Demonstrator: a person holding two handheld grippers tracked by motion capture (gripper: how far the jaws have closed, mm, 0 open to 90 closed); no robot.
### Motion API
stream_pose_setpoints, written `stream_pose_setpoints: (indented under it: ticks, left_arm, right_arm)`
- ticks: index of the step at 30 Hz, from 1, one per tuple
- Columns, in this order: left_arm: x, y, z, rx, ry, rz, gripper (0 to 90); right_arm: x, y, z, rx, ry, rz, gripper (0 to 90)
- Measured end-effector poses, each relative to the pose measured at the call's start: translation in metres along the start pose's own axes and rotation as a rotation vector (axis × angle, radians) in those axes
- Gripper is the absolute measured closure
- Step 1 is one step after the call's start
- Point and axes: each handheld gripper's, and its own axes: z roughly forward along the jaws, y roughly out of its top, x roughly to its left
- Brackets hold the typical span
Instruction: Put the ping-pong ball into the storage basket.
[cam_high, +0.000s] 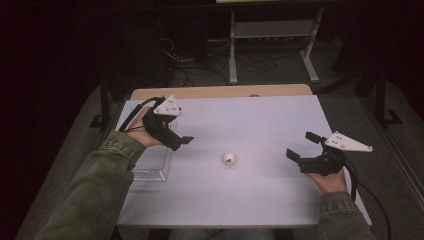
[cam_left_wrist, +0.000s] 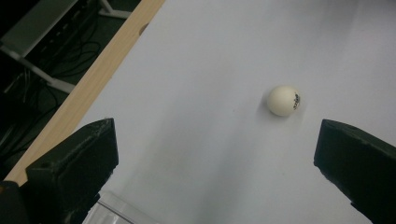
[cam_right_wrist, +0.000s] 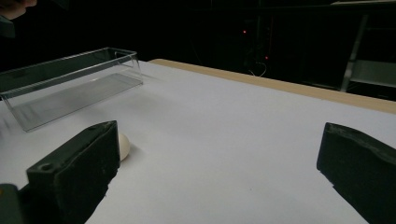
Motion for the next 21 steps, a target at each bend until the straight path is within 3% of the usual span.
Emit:
stream_pose_setpoints:
  ticks: [14, 21]
  left_arm:
    - [0.003, 0.021, 0.015, 0.064, -0.043, 0.058, 0.0]
    - [0.000, 0.030, 0.020, 0.123, -0.078, 0.107, 0.0]
  right_arm:
    - [0.001, 0.000, 0.000, 0.001, 0.007, 0.000, 0.0]
    - [0.001, 0.000, 0.000, -0.002, 0.009, 0.000, 0.0]
